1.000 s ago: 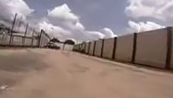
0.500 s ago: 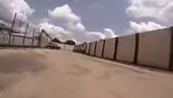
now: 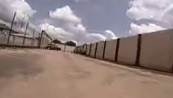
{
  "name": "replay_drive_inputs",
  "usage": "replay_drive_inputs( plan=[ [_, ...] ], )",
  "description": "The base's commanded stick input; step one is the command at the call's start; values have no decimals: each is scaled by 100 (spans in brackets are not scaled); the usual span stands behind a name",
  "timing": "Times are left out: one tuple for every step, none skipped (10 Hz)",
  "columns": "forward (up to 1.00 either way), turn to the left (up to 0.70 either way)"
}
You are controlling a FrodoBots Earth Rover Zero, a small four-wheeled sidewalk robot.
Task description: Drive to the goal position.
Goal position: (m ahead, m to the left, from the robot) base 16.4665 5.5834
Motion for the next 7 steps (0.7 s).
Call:
replay_drive_inputs(
  plan=[
    [60, 0],
    [60, 0],
    [60, 0],
    [60, 0],
    [60, 0],
    [60, 0],
    [60, 0]
  ],
)
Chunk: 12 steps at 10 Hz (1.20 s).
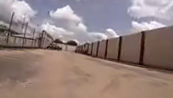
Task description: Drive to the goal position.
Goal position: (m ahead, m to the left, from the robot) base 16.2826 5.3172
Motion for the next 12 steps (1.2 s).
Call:
replay_drive_inputs(
  plan=[
    [60, 0],
    [60, 0],
    [60, 0],
    [60, 0],
    [60, 0],
    [60, 0],
    [60, 0],
    [60, 0],
    [60, 1],
    [60, 11],
    [60, 15],
    [60, 14]
  ],
)
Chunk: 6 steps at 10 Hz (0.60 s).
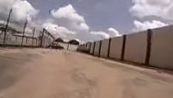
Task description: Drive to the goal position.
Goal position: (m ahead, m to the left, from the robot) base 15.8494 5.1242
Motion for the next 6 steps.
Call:
replay_drive_inputs(
  plan=[
    [60, 15],
    [60, 15],
    [60, 15],
    [60, 14],
    [60, 13],
    [60, 13]
  ],
)
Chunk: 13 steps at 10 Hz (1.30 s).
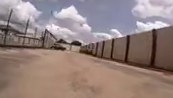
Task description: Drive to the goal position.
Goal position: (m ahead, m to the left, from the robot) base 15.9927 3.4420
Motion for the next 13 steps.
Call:
replay_drive_inputs(
  plan=[
    [60, 13],
    [60, 13],
    [60, 13],
    [60, 13],
    [60, 12],
    [60, 10],
    [60, 6],
    [60, 2],
    [60, 0],
    [60, 1],
    [60, 1],
    [60, 1],
    [60, 0]
  ],
)
